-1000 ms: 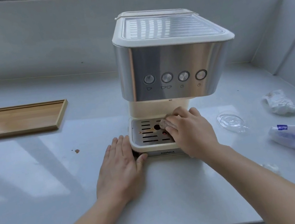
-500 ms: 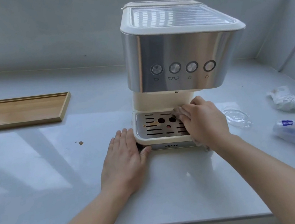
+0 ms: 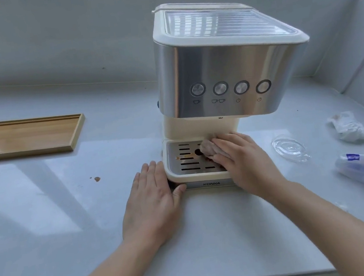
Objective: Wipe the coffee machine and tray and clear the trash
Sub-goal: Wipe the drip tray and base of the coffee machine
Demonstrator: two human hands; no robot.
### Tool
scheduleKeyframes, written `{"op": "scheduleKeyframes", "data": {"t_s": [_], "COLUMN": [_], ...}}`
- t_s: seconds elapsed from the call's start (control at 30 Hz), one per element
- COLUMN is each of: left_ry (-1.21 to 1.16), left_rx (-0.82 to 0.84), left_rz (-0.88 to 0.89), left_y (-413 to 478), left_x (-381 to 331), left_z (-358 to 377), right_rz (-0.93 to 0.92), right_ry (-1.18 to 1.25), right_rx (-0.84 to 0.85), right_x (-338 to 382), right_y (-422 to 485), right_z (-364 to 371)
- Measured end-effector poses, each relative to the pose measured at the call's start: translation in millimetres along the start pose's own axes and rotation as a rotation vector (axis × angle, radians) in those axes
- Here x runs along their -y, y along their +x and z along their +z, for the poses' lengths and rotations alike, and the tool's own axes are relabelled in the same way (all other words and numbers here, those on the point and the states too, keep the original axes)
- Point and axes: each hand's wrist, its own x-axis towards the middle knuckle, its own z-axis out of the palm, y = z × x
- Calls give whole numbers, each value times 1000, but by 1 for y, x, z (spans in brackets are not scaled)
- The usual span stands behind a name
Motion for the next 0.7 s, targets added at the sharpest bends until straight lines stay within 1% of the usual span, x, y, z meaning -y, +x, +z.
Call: {"op": "scheduleKeyframes", "data": {"t_s": [0.03, 0.1, 0.17, 0.27, 0.33, 0.37, 0.43, 0.5, 0.53, 0.63, 0.7], "left_ry": [-1, -1, -12, -25, -24, -22, -18, 0, 9, -4, -11], "left_rx": [3, 4, 9, -3, 5, 11, 14, 9, 7, 10, 14], "left_rz": [-5, -12, -7, -11, -11, -13, -12, -9, -6, -6, -4], "left_y": [-1, -2, -1, 0, 0, -1, -1, 1, 2, 0, -2], "left_x": [0, 0, 0, -1, -2, -3, -4, -4, -3, -3, -3], "left_z": [0, -2, -2, -1, -2, -3, -4, -3, -3, -3, -4], "right_rz": [22, -9, -43, 47, 114, 112, 31, -84, -89, 69, 89], "right_ry": [-1, -16, -39, -63, -65, -52, 13, 7, -3, -18, -6], "right_rx": [35, 85, 106, 88, 72, 53, 58, 87, 88, 73, 44], "right_x": [11, 24, 16, 2, 7, 13, 23, 26, 25, 27, 35], "right_y": [4, 1, -6, 1, 8, 7, -4, -10, -4, 15, 12], "right_z": [4, 10, 6, -3, 0, 2, 6, 7, 8, 11, 14]}}
